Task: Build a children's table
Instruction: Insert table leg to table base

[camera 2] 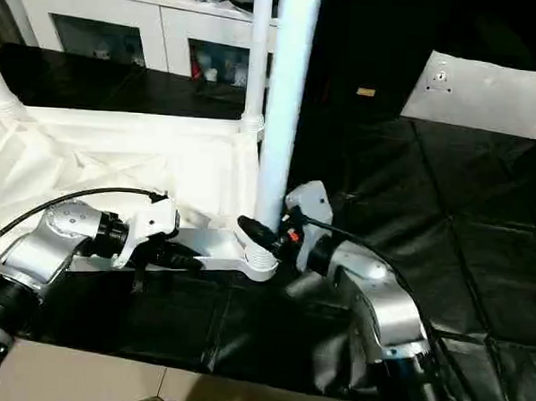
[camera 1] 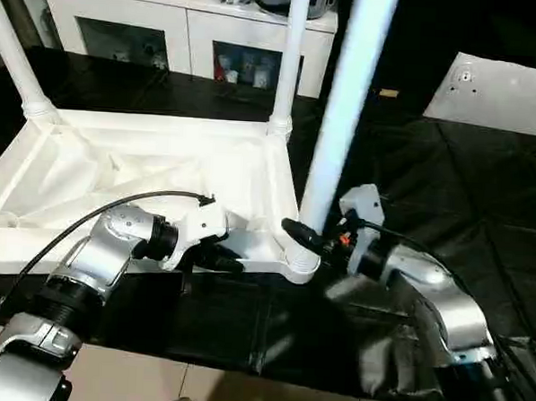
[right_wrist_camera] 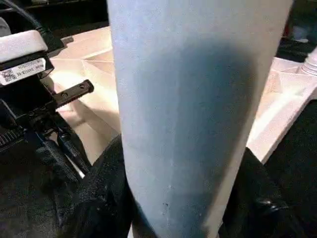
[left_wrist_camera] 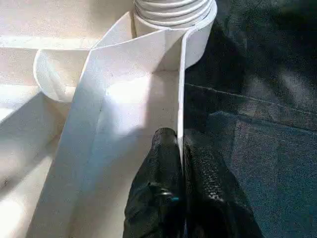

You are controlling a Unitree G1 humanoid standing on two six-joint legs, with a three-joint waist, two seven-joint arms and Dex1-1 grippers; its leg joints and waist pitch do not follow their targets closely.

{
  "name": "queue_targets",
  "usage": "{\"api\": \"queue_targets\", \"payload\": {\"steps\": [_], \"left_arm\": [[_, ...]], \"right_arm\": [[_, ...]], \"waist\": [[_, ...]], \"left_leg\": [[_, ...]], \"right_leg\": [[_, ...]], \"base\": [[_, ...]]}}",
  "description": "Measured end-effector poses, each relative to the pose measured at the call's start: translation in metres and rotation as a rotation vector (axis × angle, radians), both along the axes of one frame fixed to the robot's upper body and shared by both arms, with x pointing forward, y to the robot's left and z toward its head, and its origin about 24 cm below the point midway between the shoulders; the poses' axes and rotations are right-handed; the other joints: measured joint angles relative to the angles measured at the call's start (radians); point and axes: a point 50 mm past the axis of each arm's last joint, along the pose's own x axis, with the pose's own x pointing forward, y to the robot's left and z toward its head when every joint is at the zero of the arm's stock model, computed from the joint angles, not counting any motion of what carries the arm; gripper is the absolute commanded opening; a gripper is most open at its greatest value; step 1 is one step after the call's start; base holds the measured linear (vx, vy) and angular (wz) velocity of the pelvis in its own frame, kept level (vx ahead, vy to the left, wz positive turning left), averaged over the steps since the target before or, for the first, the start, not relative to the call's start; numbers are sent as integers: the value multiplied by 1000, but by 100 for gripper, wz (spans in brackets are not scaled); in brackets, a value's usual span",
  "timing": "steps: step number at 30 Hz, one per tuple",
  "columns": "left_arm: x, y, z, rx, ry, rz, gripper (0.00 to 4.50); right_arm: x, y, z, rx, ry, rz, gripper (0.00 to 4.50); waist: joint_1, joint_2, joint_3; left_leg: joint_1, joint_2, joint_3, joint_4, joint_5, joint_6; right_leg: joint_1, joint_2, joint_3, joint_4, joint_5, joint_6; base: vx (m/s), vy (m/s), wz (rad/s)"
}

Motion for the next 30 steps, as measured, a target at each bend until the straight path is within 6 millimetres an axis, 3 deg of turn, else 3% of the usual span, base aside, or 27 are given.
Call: {"api": "queue_targets", "payload": {"steps": [10,18,30], "left_arm": [[1,-3,0,-3,-3,-1,0],[3,-10,-1,-9,-8,-15,0],[6,-10,-3,-15,-14,-14,0]], "right_arm": [[12,-1,-4,121,66,-48,188],[-1,-17,-16,204,84,-121,188],[-23,-32,-32,349,57,-239,188]], "waist": [[6,0,0],[27,2,0],[30,12,2]], "left_leg": [[0,0,0,1,0,0],[0,0,0,1,0,0],[0,0,0,1,0,0]], "right_leg": [[0,0,0,1,0,0],[0,0,0,1,0,-1],[0,-1,0,2,0,-1]], "base": [[0,0,0],[0,0,0],[0,0,0]]}}
